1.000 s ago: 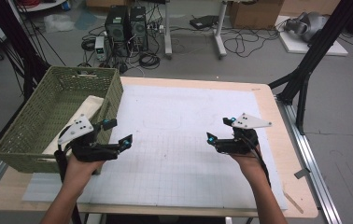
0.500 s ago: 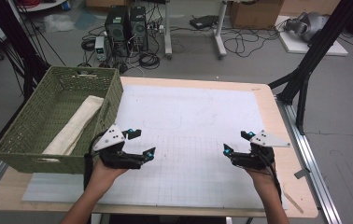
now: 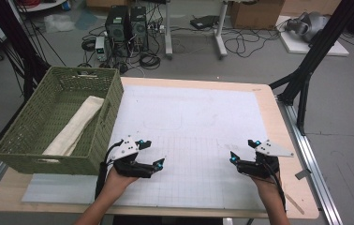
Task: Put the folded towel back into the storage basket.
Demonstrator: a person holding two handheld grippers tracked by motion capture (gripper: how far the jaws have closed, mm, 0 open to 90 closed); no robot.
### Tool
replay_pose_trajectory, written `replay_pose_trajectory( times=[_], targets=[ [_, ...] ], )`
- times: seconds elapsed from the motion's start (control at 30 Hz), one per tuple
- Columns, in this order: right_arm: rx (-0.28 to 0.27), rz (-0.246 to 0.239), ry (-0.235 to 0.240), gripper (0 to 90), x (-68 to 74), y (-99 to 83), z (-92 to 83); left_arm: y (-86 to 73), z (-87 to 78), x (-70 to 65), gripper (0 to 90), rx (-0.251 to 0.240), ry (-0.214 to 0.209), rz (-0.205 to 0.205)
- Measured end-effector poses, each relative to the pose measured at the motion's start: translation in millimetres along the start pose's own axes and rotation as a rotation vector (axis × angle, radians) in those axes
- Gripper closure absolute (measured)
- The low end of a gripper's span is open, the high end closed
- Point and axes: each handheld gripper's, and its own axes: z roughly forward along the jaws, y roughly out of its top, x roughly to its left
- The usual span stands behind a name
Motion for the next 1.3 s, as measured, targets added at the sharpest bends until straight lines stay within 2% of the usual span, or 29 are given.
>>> replay_pose_trajectory(
  times=[0.3, 0.6, 0.8, 1.3],
  targets=[
    [-0.01, 0.003, -0.006, 16.2, -1.4, 0.7, 0.3, -6.0, -4.4, 2.3, 17.4, 0.002, 0.019, -0.013],
    [0.006, -0.022, 0.012, 16.3, 6.4, 3.2, 7.0, -8.9, -8.8, 2.2, 17.4, 0.002, 0.032, -0.018],
    [0.017, -0.017, 0.012, 16.3, 6.6, 1.4, 9.4, -8.9, -11.6, 4.3, 17.4, -0.004, 0.049, -0.021],
    [0.01, -0.002, 0.0, 16.3, 3.9, 1.0, 6.9, -10.4, -10.1, 6.7, 17.5, 0.011, 0.053, -0.028]
  ],
)
